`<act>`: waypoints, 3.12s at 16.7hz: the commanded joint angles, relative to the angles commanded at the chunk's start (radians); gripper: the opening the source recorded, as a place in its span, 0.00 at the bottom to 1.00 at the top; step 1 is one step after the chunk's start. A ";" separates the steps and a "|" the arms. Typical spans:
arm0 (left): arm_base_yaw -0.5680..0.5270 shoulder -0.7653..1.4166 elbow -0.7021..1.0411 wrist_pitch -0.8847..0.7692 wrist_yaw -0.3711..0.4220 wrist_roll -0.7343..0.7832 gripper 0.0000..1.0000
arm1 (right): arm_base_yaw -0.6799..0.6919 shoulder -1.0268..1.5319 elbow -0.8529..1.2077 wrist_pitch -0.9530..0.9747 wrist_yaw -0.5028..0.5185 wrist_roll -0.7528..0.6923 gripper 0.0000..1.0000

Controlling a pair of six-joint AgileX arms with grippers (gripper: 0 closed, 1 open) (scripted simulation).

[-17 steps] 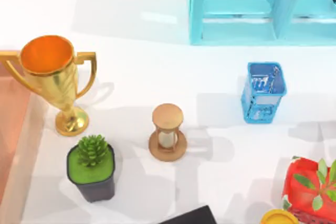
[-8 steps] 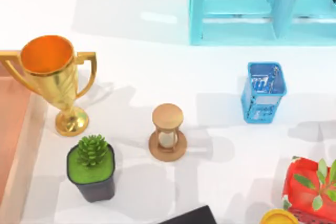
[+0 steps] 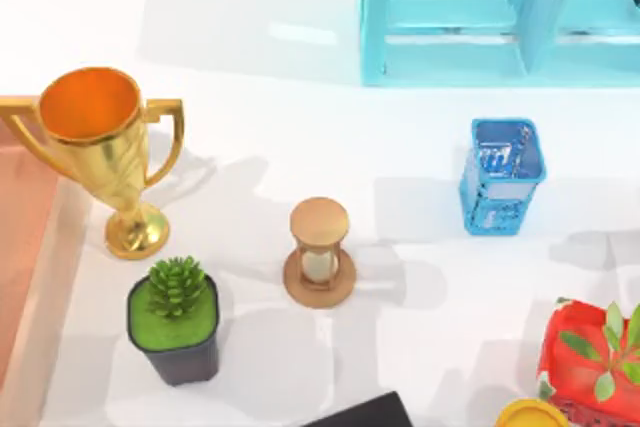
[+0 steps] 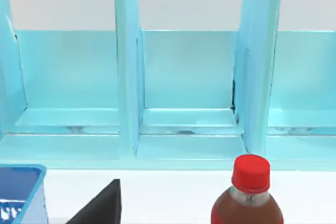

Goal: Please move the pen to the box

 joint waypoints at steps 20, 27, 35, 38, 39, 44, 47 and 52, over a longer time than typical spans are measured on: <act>-0.094 -0.180 -0.554 -2.144 -0.273 1.800 0.00 | 0.000 0.000 0.000 0.000 0.000 0.000 1.00; -0.128 -0.228 -0.742 -2.910 -0.362 2.453 0.00 | 0.000 0.000 0.000 0.000 0.000 0.000 1.00; -0.151 -0.249 -0.855 -3.383 -0.417 2.863 0.00 | 0.000 0.000 0.000 0.000 0.000 0.000 1.00; -0.152 -0.249 -0.860 -3.402 -0.419 2.881 0.00 | 0.000 0.000 0.000 0.000 0.000 0.000 1.00; -0.152 -0.249 -0.860 -3.402 -0.419 2.881 0.00 | 0.000 0.000 0.000 0.000 0.000 0.000 1.00; -0.152 -0.249 -0.860 -3.402 -0.419 2.881 0.15 | 0.000 0.000 0.000 0.000 0.000 0.000 1.00; -0.152 -0.249 -0.860 -3.402 -0.419 2.881 0.38 | 0.000 0.000 0.000 0.000 0.000 0.000 1.00; -0.152 -0.249 -0.860 -3.402 -0.419 2.881 0.75 | 0.000 0.000 0.000 0.000 0.000 0.000 1.00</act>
